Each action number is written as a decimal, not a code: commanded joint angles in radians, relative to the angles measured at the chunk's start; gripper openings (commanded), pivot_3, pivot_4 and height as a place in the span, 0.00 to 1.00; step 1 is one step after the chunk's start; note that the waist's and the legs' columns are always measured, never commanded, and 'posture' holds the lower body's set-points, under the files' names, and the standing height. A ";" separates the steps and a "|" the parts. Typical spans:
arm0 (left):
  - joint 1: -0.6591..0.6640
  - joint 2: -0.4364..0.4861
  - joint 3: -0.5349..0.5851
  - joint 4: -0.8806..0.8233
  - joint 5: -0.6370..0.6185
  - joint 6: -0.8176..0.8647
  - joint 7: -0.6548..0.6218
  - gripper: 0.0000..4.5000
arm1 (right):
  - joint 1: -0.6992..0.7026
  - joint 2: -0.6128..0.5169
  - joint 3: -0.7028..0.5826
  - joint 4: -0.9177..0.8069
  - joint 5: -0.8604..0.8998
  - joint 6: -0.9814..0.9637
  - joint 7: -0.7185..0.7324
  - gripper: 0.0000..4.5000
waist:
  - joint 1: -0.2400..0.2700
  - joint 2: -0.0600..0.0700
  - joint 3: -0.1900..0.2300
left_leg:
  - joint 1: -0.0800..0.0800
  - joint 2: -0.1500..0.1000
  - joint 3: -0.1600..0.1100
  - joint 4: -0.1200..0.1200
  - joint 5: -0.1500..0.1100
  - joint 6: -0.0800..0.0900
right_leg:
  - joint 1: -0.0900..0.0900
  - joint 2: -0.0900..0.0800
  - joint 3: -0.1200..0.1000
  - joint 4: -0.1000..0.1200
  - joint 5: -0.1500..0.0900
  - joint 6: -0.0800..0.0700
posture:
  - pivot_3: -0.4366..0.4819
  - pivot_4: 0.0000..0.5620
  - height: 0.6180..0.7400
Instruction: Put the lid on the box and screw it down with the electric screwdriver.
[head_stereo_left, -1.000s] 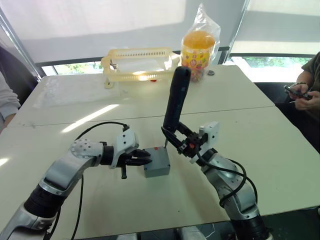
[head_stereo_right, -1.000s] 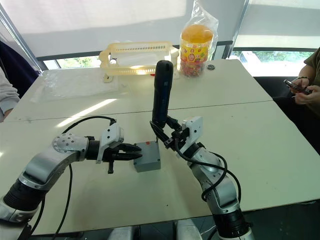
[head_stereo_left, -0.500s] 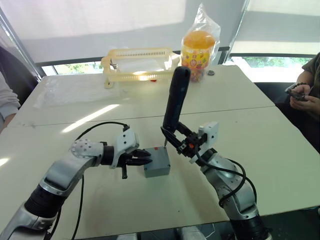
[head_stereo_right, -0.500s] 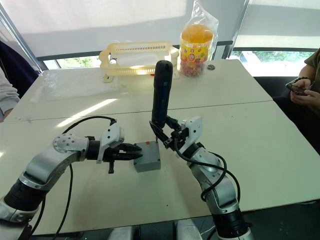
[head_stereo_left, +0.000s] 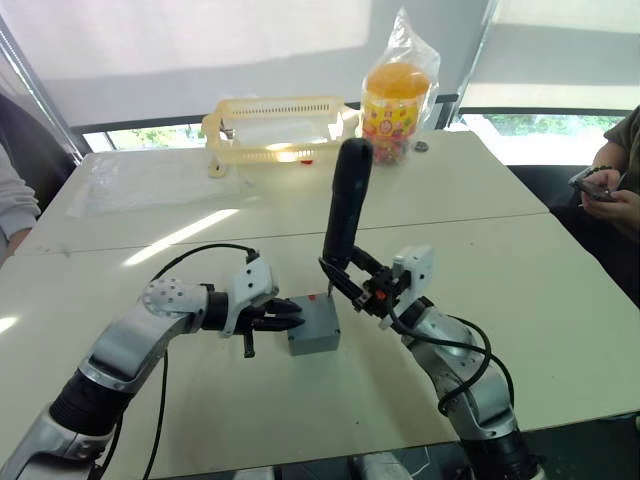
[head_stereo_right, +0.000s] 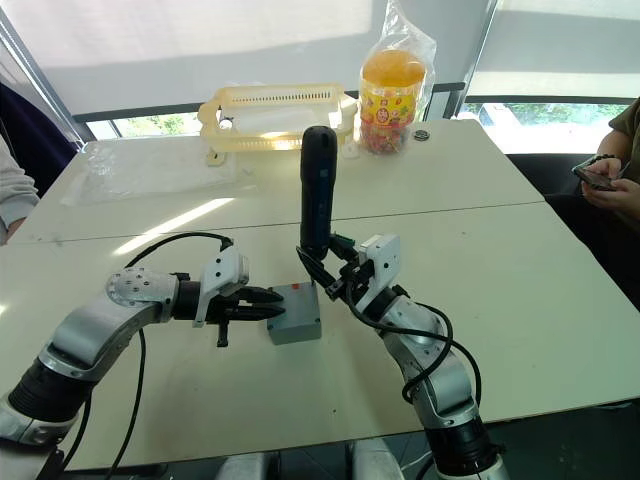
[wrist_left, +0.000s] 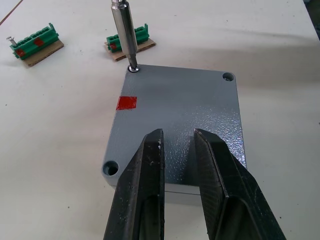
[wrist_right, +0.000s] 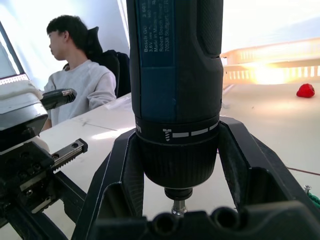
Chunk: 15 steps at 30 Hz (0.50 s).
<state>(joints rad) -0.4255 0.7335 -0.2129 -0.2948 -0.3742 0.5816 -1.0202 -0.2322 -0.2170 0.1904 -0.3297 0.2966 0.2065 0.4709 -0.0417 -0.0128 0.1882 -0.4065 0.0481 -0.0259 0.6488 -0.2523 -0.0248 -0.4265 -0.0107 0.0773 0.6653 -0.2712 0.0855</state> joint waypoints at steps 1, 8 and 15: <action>-0.001 -0.005 -0.008 0.000 0.016 0.007 0.007 0.21 | 0.012 -0.019 0.047 0.063 -0.075 -0.059 0.031 0.38 | 0.000 0.000 -0.001 | 0.000 0.000 0.000 0.000 0.000 0.000 | 0.000 0.000 0.000 0.000 0.000 0.000 | 0.48 0.27 1.00; 0.009 -0.006 -0.015 -0.011 0.027 0.005 0.004 0.21 | 0.022 -0.007 0.032 0.134 -0.088 -0.100 0.039 0.38 | 0.000 -0.002 -0.004 | 0.004 0.000 0.000 0.000 0.000 0.000 | 0.005 0.000 0.000 0.000 0.000 0.000 | 0.48 0.27 1.00; 0.017 -0.009 -0.020 -0.020 0.035 0.005 0.002 0.21 | 0.049 -0.007 0.028 0.139 -0.085 -0.086 0.044 0.38 | 0.000 -0.002 -0.005 | 0.017 0.000 0.000 -0.002 -0.001 0.000 | 0.018 0.000 0.000 -0.002 -0.003 -0.003 | 0.48 0.27 1.00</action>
<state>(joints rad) -0.4141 0.7245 -0.2223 -0.2978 -0.3480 0.5835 -1.0187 -0.2169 -0.2160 0.2095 -0.2434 0.2205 0.0792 0.5080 -0.0414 -0.0150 0.1836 -0.3893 0.0481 -0.0260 0.6465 -0.2529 -0.0245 -0.4089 -0.0109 0.0772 0.6638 -0.2743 0.0822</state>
